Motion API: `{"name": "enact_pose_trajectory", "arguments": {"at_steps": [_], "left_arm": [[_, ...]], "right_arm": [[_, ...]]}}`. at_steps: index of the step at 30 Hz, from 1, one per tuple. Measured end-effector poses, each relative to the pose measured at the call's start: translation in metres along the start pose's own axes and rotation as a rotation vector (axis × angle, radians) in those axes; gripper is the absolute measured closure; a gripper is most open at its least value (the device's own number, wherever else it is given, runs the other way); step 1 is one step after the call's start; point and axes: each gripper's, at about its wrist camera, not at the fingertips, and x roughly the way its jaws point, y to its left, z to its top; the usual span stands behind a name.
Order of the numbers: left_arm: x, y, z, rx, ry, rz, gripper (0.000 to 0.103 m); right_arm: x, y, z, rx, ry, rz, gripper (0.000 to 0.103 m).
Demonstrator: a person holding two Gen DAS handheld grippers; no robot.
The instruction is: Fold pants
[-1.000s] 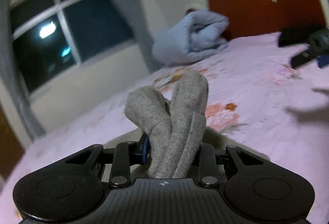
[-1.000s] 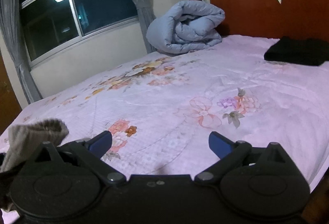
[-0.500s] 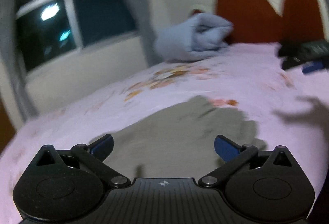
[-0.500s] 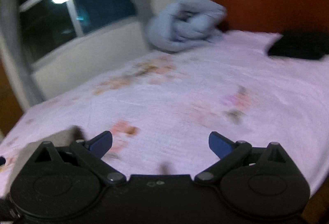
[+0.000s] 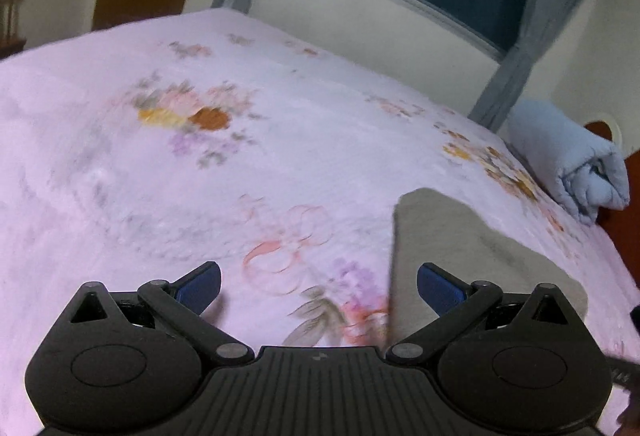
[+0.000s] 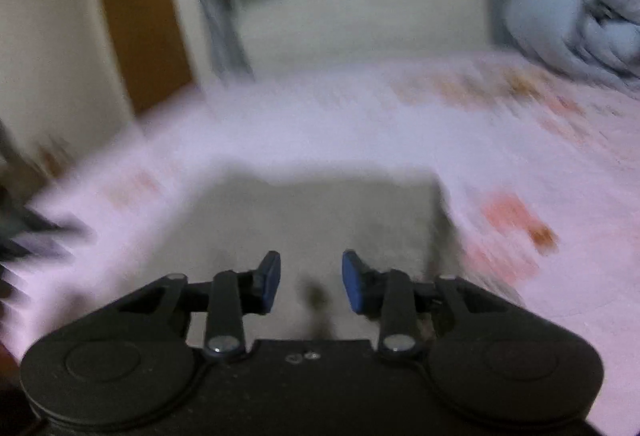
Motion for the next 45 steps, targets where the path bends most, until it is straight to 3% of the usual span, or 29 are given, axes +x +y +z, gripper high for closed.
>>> {"name": "enact_pose_trajectory", "arguments": {"at_steps": [4,6,9,11,12,14,17,20,26,31,34,36,38,39,40,42,45], "left_arm": [[0.039,-0.005,-0.002,-0.050,0.029,-0.025,0.000],[0.067,-0.014,0.000,-0.074,0.055,-0.081,0.000],[0.089,-0.022,0.004,-0.102,0.081,-0.216,0.000],[0.101,-0.029,0.007,-0.110,0.109,-0.278,0.000],[0.107,-0.032,0.008,-0.112,0.125,-0.296,0.000],[0.121,-0.039,0.009,-0.122,0.169,-0.341,0.000],[0.142,-0.043,0.006,-0.173,0.255,-0.411,0.000],[0.157,-0.044,0.002,-0.200,0.285,-0.447,0.000],[0.177,-0.042,-0.002,-0.269,0.327,-0.544,0.000],[0.197,-0.050,-0.003,-0.264,0.380,-0.560,0.000],[0.204,-0.058,-0.002,-0.264,0.400,-0.583,0.000],[0.204,-0.068,-0.002,-0.212,0.409,-0.570,0.000],[0.198,-0.088,-0.003,-0.096,0.396,-0.501,0.019],[0.193,-0.098,-0.004,-0.018,0.381,-0.427,0.041],[0.189,-0.106,-0.006,0.035,0.364,-0.383,0.050],[0.183,-0.111,-0.009,0.051,0.336,-0.365,0.063],[0.177,-0.111,-0.008,0.019,0.313,-0.381,0.076]], "right_arm": [[-0.010,-0.025,-0.012,0.061,-0.010,0.015,0.093],[-0.022,-0.024,-0.009,0.077,-0.056,0.038,0.088],[-0.049,-0.050,-0.006,0.225,-0.199,0.082,0.069],[-0.049,-0.073,-0.006,0.331,-0.198,0.114,0.044],[-0.046,-0.085,-0.007,0.374,-0.191,0.114,0.026],[-0.039,-0.100,-0.007,0.415,-0.178,0.119,0.024],[-0.020,-0.120,-0.015,0.522,-0.116,0.211,0.024],[0.003,-0.133,-0.027,0.637,-0.028,0.304,0.028],[0.024,-0.126,-0.034,0.655,0.034,0.432,0.028],[0.039,-0.134,-0.029,0.724,0.041,0.530,0.019],[0.044,-0.134,-0.025,0.714,0.055,0.550,0.018],[0.049,-0.129,-0.019,0.690,0.075,0.547,0.017],[0.051,-0.120,-0.012,0.662,0.096,0.544,0.017],[0.052,-0.114,-0.008,0.638,0.110,0.546,0.022],[0.053,-0.107,-0.003,0.600,0.123,0.522,0.035],[0.049,-0.096,0.002,0.517,0.127,0.461,0.053],[0.041,-0.090,0.004,0.476,0.101,0.444,0.061]]}}
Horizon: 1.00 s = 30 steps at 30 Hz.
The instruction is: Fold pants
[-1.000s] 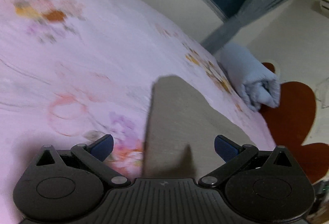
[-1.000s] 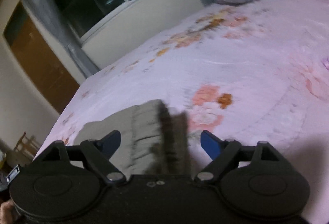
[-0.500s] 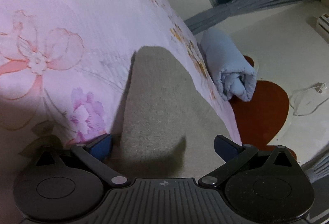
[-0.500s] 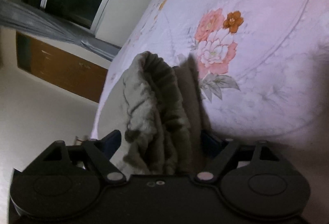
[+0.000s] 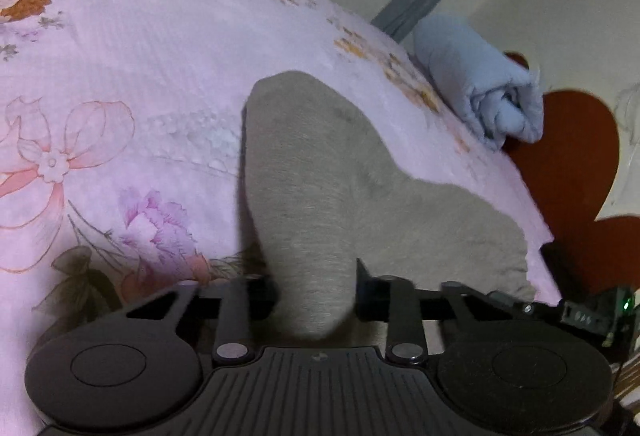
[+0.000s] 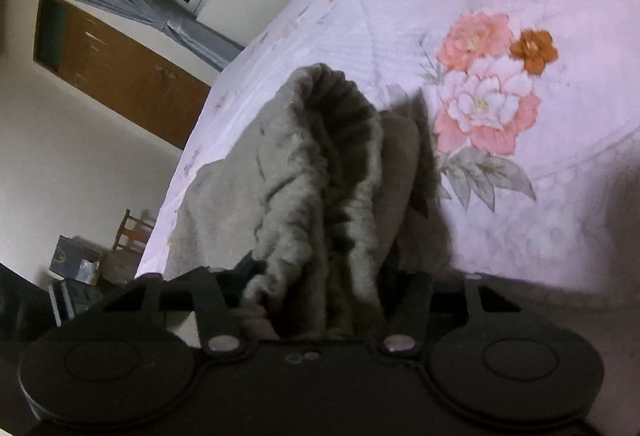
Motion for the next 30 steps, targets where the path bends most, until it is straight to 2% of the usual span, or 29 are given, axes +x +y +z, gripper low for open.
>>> {"name": "enact_pose_trajectory", "arguments": {"at_steps": [4,11,17,22,26,30], "left_arm": [[-0.014,-0.013,-0.004,0.057,-0.016,0.016,0.078],[-0.046,-0.043,0.010,0.155,-0.060,0.014,0.079],[-0.063,-0.044,0.040,0.166,-0.122,0.015,0.079],[-0.059,-0.031,0.083,0.181,-0.169,0.042,0.079],[-0.038,-0.002,0.123,0.114,-0.188,0.052,0.079],[-0.004,0.027,0.145,0.074,-0.174,0.076,0.079]], "right_arm": [[-0.012,0.023,-0.003,-0.080,-0.031,0.016,0.064],[-0.025,0.062,0.018,-0.183,-0.051,0.054,0.065],[-0.021,0.086,0.041,-0.257,-0.052,0.082,0.065],[0.015,0.101,0.075,-0.303,-0.042,0.107,0.065],[0.052,0.105,0.111,-0.310,-0.024,0.141,0.065],[0.100,0.090,0.140,-0.275,0.019,0.154,0.065]]}}
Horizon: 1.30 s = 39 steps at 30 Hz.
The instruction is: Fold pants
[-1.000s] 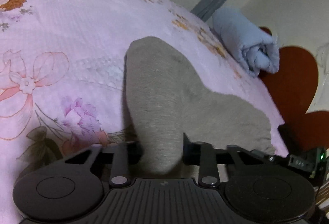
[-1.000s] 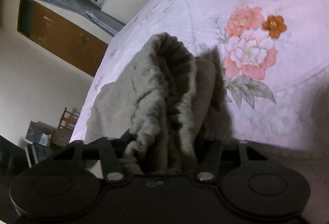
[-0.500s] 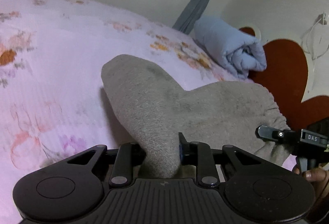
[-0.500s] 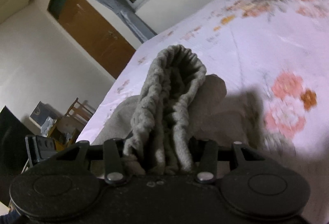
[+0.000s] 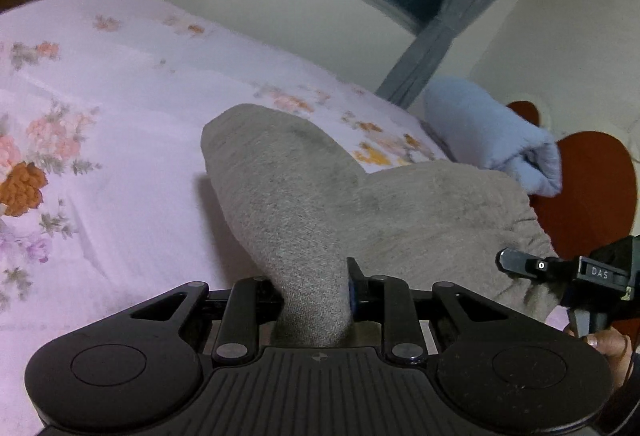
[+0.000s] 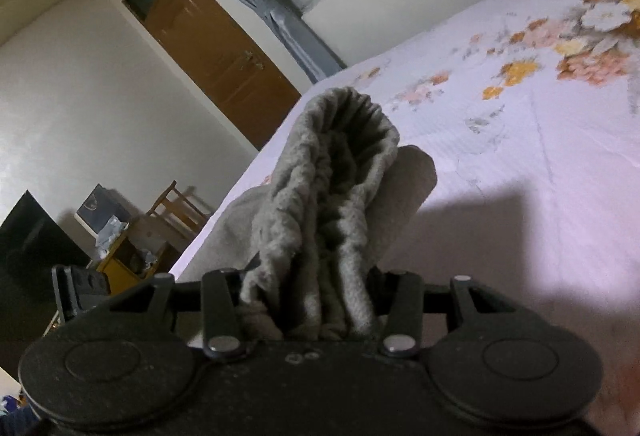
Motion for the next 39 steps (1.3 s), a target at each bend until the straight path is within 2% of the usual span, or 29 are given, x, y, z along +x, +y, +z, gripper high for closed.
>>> {"name": "enact_pose_trajectory", "arguments": {"at_steps": [3,4,5,6,7,9,11,14,15,16,18,20,22,24,26,28,29,30,32,33,34,36,38,39], "left_arm": [[0.042,0.020,-0.009,-0.028,0.051,0.034,0.077],[0.056,0.028,-0.016,-0.042,0.067,0.032,0.071],[0.066,0.038,-0.024,-0.078,0.073,-0.014,0.067],[0.071,0.047,-0.030,-0.115,0.065,-0.049,0.060],[0.073,0.054,-0.033,-0.148,0.049,-0.084,0.059],[0.073,0.057,-0.035,-0.156,0.040,-0.103,0.059],[0.072,0.058,-0.032,-0.148,0.041,-0.114,0.053],[0.057,0.061,-0.033,-0.134,0.031,-0.081,0.028],[0.048,0.059,-0.031,-0.115,0.020,-0.038,0.013],[0.038,0.056,-0.030,-0.091,0.004,0.024,0.005],[0.016,0.044,-0.027,-0.013,-0.064,0.096,0.004],[0.004,0.030,-0.021,0.046,-0.127,0.130,0.002],[0.007,0.017,-0.013,0.068,-0.151,0.189,0.001],[0.018,0.006,-0.008,0.090,-0.148,0.288,0.001],[0.032,-0.001,-0.011,0.117,-0.107,0.354,0.001],[0.048,-0.007,-0.017,0.184,-0.039,0.457,0.001],[0.053,-0.008,-0.020,0.208,-0.018,0.473,0.001],[0.053,-0.006,-0.023,0.210,0.001,0.462,0.001],[0.035,-0.003,-0.023,0.189,-0.011,0.458,0.001],[0.023,-0.003,-0.023,0.195,-0.029,0.462,0.001],[0.011,-0.006,-0.023,0.206,-0.042,0.461,0.001],[-0.014,-0.014,-0.026,0.229,-0.068,0.452,0.001],[-0.041,-0.024,-0.031,0.242,-0.093,0.459,0.000],[-0.052,-0.029,-0.034,0.241,-0.097,0.451,0.000]], "right_arm": [[0.028,-0.034,-0.011,0.059,0.040,-0.033,0.065],[0.038,-0.053,-0.020,0.092,0.059,-0.080,0.063],[0.044,-0.073,-0.031,0.133,0.076,-0.114,0.061],[0.041,-0.099,-0.045,0.214,0.041,-0.049,0.063],[0.035,-0.111,-0.053,0.255,-0.002,0.008,0.064],[0.031,-0.109,-0.059,0.238,-0.022,0.013,0.064],[0.029,-0.104,-0.057,0.239,-0.003,0.005,0.062],[0.017,-0.100,-0.052,0.231,0.021,-0.003,0.052],[0.007,-0.100,-0.050,0.241,0.017,-0.008,0.050],[-0.003,-0.101,-0.049,0.250,0.008,-0.026,0.044],[-0.030,-0.094,-0.044,0.235,-0.067,-0.097,0.036],[-0.051,-0.070,-0.037,0.132,-0.166,-0.181,0.035],[-0.051,-0.049,-0.028,0.074,-0.189,-0.164,0.040],[-0.034,-0.024,-0.019,0.013,-0.183,-0.163,0.042],[-0.013,-0.017,-0.010,-0.011,-0.143,-0.150,0.044],[0.014,-0.013,-0.008,-0.035,-0.068,-0.205,0.046],[0.026,-0.019,-0.010,-0.031,-0.025,-0.256,0.047],[0.030,-0.022,-0.011,-0.035,-0.010,-0.300,0.054],[0.023,-0.014,-0.012,-0.083,-0.017,-0.349,0.057],[0.013,-0.004,-0.013,-0.112,-0.036,-0.361,0.053],[-0.003,0.009,-0.016,-0.158,-0.069,-0.383,0.040],[-0.033,0.032,-0.026,-0.232,-0.114,-0.388,0.023],[-0.067,0.049,-0.039,-0.267,-0.145,-0.376,0.014],[-0.081,0.058,-0.046,-0.282,-0.159,-0.379,0.005]]}}
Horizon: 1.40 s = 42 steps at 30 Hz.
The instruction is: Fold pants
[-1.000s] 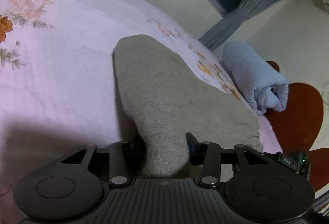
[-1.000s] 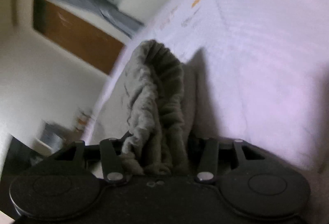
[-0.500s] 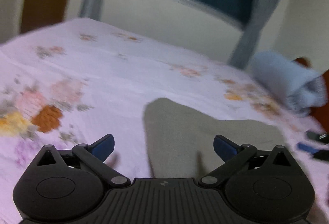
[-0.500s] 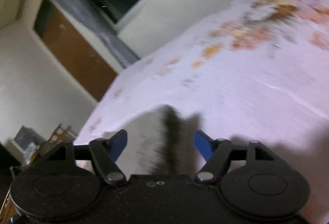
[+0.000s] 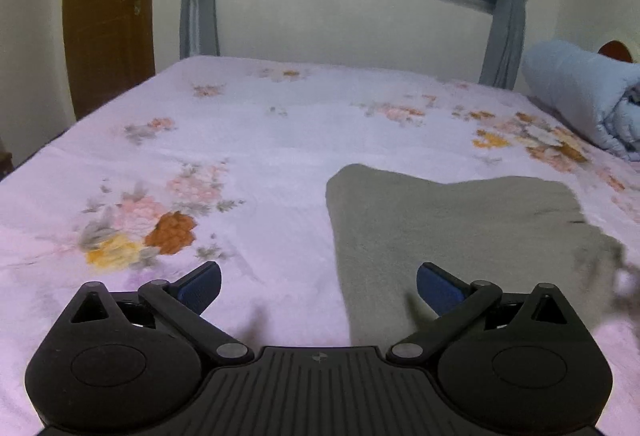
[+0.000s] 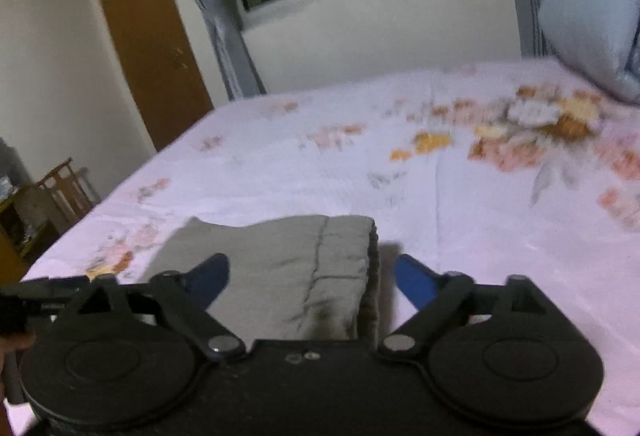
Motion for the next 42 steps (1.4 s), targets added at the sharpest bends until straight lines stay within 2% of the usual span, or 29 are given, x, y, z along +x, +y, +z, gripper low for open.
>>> {"name": "enact_pose_trajectory", "arguments": {"at_steps": [3,5,7,10,15,22,27,33,35,38,42], "left_arm": [[-0.045,-0.003,-0.009,-0.014,-0.056,-0.030,0.000],[-0.075,-0.006,-0.020,-0.025,-0.088,-0.024,0.000],[-0.105,-0.007,-0.034,-0.039,-0.108,-0.077,0.000],[-0.142,-0.012,-0.056,-0.023,-0.139,-0.081,0.000],[-0.188,-0.017,-0.088,0.014,-0.164,-0.062,0.000],[-0.243,-0.019,-0.131,-0.002,-0.208,-0.077,0.000],[-0.265,-0.021,-0.159,0.000,-0.187,-0.092,0.000],[-0.287,-0.024,-0.189,0.043,-0.221,-0.075,0.000],[-0.288,-0.023,-0.189,0.030,-0.220,-0.072,0.000],[-0.285,-0.021,-0.191,0.038,-0.212,-0.074,0.000],[-0.277,-0.019,-0.190,0.022,-0.192,-0.080,0.000]], "right_arm": [[-0.036,0.016,-0.005,-0.017,-0.034,0.003,0.006],[-0.052,0.031,-0.007,-0.042,-0.055,-0.024,0.006],[-0.075,0.046,-0.017,-0.070,-0.086,-0.046,0.006],[-0.101,0.065,-0.031,-0.104,-0.138,-0.065,0.006],[-0.144,0.078,-0.061,-0.144,-0.191,-0.119,0.006],[-0.197,0.085,-0.105,-0.155,-0.243,-0.195,0.006],[-0.216,0.088,-0.137,-0.140,-0.244,-0.239,0.006],[-0.228,0.094,-0.170,-0.153,-0.218,-0.251,0.006],[-0.228,0.096,-0.170,-0.164,-0.225,-0.264,0.006],[-0.232,0.103,-0.165,-0.213,-0.293,-0.260,0.006],[-0.223,0.101,-0.167,-0.252,-0.285,-0.283,0.006]]}}
